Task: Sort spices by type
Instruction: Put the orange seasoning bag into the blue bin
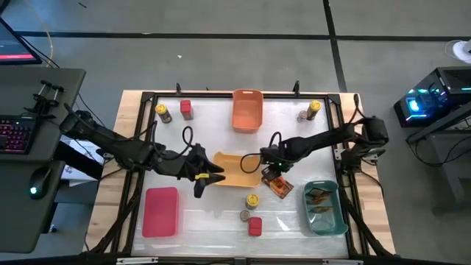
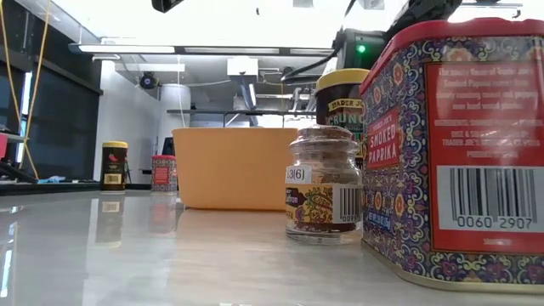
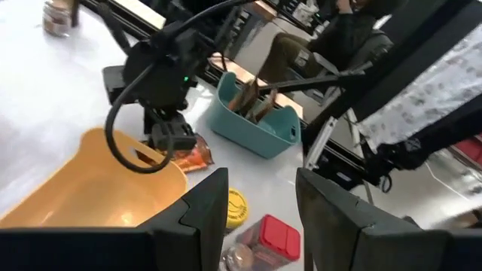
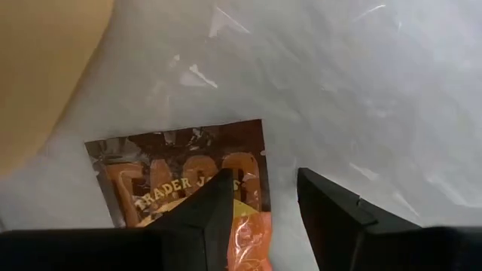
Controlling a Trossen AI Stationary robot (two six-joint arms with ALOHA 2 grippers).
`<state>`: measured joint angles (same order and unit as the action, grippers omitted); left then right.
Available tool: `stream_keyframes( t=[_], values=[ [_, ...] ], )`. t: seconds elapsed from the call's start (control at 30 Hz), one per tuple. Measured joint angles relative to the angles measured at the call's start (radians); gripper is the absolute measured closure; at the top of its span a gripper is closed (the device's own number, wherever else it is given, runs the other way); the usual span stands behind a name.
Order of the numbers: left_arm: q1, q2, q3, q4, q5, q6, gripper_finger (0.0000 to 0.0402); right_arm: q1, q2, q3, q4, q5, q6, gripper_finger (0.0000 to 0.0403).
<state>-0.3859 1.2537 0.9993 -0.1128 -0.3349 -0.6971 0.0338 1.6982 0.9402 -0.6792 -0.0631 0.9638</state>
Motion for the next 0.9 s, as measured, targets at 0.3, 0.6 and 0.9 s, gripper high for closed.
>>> stream_keyframes(
  t=[0.3, 0.6, 0.9],
  values=[
    [0.003, 0.000, 0.000, -0.003, 0.020, 0.001, 0.0257, 0.006, 0.013, 0.008, 0.000, 0.007, 0.037, 0.0260],
    [0.013, 0.000, 0.000, -0.006, 0.018, 0.013, 0.0257, 0.013, 0.008, 0.008, 0.015, -0.036, -0.047, 0.0260],
    [0.013, 0.000, 0.000, -0.020, 0.018, 0.021, 0.0257, 0.055, -0.035, 0.081, -0.033, -0.018, -0.055, 0.0260]
  ],
)
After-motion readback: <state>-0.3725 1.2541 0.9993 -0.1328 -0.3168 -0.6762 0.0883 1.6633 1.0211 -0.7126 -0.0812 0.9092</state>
